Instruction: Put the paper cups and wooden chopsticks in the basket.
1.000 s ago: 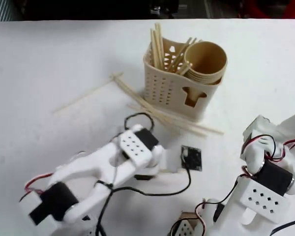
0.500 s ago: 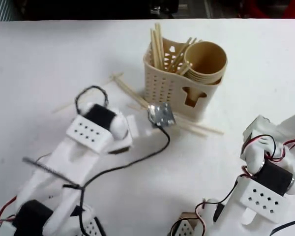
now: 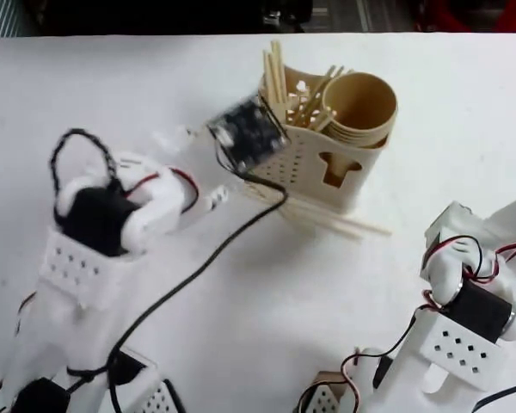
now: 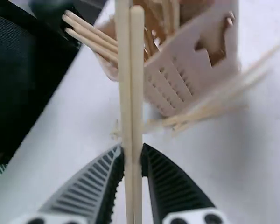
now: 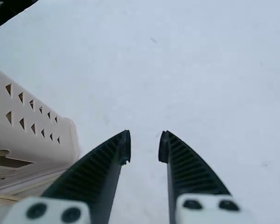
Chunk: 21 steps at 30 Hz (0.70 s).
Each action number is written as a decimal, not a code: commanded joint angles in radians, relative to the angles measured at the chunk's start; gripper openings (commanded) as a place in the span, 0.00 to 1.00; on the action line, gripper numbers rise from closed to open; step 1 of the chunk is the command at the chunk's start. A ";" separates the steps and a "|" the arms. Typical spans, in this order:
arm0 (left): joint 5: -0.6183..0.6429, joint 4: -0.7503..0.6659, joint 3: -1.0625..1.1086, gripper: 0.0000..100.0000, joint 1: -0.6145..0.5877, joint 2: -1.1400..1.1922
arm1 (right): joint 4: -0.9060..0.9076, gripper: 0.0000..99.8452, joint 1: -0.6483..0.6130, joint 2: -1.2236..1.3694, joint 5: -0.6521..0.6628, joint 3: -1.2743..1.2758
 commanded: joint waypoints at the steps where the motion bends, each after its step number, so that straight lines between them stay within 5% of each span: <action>1: 0.143 -0.189 -0.118 0.02 0.001 -0.035 | 0.002 0.11 0.005 -0.018 0.002 -0.038; 7: 0.381 -0.632 -0.051 0.02 0.001 -0.033 | 0.002 0.11 0.005 -0.018 0.002 -0.038; 13: 0.439 -1.056 0.114 0.02 0.062 -0.033 | 0.002 0.11 0.005 -0.016 0.002 -0.038; 21: 0.439 -1.284 0.238 0.02 0.122 0.016 | 0.002 0.11 0.005 -0.013 0.002 -0.038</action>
